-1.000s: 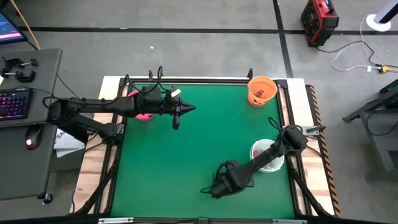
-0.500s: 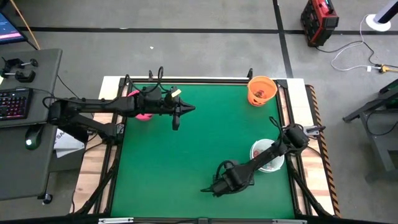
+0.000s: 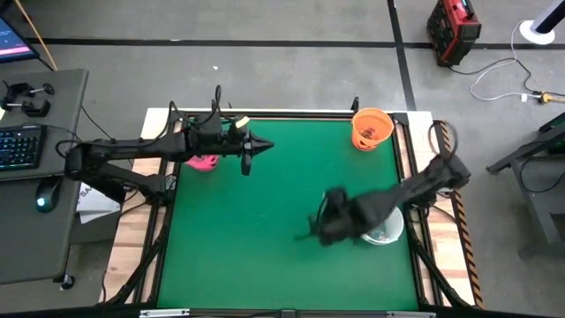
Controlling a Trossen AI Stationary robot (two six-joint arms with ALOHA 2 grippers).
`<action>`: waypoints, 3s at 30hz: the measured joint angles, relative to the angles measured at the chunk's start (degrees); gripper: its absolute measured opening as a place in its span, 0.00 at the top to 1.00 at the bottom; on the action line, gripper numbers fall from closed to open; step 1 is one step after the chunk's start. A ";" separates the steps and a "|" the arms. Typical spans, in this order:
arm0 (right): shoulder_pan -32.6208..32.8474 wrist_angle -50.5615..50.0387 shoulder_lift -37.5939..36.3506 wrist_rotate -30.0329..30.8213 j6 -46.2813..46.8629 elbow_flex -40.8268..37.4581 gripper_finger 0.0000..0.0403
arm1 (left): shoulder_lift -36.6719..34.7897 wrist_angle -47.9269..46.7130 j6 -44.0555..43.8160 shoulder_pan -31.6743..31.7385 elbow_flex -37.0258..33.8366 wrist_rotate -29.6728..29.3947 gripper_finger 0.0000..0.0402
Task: Sort candy by brand, put in halloween buckets
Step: Put the violet candy into the orange bucket, then return to Home Position
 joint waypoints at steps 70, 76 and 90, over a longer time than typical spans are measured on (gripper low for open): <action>-55.92 21.10 -49.83 -40.92 -67.42 -32.72 0.49 | -55.75 22.49 -25.69 -4.36 -50.25 -6.98 1.00; -49.58 14.79 -57.60 -40.58 -70.56 -33.64 0.75 | -55.67 22.08 -29.04 -4.36 -50.25 -6.98 1.00; -40.99 87.86 -92.55 -36.25 -47.48 -78.15 0.99 | -55.66 21.69 -29.08 -4.36 -50.25 -6.98 1.00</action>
